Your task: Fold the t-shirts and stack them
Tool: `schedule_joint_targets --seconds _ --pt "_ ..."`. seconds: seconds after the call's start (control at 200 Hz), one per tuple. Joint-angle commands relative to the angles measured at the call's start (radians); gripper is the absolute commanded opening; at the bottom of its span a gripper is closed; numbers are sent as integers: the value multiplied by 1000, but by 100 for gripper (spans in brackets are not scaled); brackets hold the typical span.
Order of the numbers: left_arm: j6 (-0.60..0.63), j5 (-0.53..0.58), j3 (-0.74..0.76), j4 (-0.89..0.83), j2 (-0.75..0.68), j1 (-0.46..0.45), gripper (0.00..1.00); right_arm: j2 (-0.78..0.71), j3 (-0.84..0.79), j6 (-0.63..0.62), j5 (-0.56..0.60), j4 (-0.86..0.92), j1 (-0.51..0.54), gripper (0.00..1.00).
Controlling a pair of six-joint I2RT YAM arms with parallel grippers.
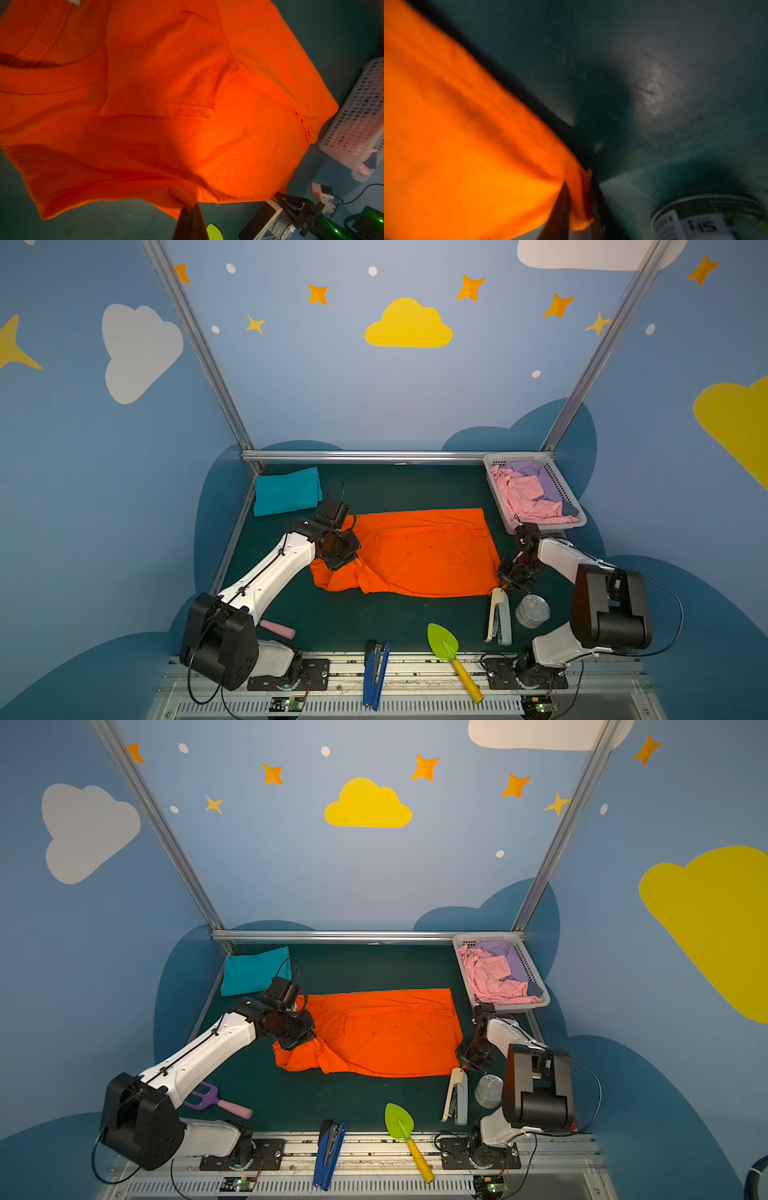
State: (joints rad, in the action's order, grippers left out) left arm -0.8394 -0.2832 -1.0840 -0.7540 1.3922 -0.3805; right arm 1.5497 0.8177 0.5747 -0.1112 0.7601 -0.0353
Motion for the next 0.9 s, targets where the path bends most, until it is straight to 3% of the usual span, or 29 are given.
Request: schedule_joint_targets --seconds 0.0,0.621,0.896 --pt "52 1 -61 -29 21 9 4 24 40 -9 -21 -28 -9 0" --pt "144 35 -234 -72 204 30 4 -10 191 16 -40 9 -23 0" --pt "163 59 -246 -111 168 59 4 -6 219 11 -55 29 -12 0"
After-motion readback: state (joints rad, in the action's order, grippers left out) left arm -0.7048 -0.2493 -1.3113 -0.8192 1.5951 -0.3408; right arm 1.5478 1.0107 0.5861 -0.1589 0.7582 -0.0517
